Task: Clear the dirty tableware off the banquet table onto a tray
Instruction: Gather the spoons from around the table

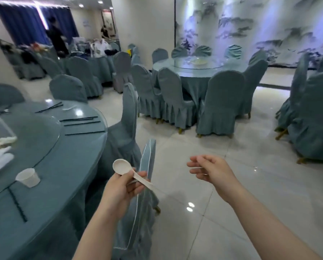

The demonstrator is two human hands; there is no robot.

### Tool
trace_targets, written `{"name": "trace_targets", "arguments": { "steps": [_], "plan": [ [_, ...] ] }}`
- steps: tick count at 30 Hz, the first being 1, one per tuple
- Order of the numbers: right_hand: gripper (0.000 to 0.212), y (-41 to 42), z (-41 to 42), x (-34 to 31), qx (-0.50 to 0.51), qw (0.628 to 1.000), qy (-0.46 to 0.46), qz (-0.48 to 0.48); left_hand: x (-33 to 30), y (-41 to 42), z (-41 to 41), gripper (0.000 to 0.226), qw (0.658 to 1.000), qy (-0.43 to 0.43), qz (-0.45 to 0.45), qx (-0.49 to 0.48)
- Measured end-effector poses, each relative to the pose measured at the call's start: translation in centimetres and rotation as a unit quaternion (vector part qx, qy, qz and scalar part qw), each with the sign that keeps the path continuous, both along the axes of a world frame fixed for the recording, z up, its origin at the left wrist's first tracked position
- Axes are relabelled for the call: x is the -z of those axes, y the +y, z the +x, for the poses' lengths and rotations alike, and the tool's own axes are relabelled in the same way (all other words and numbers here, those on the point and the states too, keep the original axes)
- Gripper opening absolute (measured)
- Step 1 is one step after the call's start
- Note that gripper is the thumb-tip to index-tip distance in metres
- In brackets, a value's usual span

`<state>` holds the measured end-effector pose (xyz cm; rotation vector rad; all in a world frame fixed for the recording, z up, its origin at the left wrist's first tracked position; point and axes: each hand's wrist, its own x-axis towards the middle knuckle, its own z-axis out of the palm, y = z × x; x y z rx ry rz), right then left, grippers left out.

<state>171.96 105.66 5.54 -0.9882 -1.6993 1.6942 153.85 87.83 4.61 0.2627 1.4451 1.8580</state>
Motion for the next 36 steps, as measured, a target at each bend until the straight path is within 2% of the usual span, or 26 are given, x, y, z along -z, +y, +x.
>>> {"name": "trace_targets", "arguments": {
  "steps": [8, 14, 24, 29, 36],
  "plan": [
    [0.021, 14.6, -13.7, -1.8, -0.180, 0.983, -0.028, 0.017, -1.9, 8.7, -5.6, 0.012, 0.983, 0.023, -0.024, -0.181],
    [0.019, 22.6, -27.7, -4.2, -0.298, 0.953, 0.008, 0.049, -3.1, 16.1, -14.2, 0.013, 0.967, 0.065, -0.031, -0.246],
    [0.019, 38.5, -43.9, -6.6, -0.331, 0.942, 0.014, 0.042, -4.5, 33.8, -30.5, 0.013, 0.962, 0.086, -0.037, -0.256],
    [0.019, 50.0, -51.4, -7.6, -0.334, 0.941, 0.029, 0.049, -5.7, 45.7, -37.9, 0.013, 0.958, 0.105, -0.014, -0.267],
    [0.019, 66.8, -61.3, -8.3, -0.370, 0.927, 0.013, 0.049, -5.9, 61.4, -47.3, 0.012, 0.945, 0.072, 0.010, -0.320]
  ]
}}
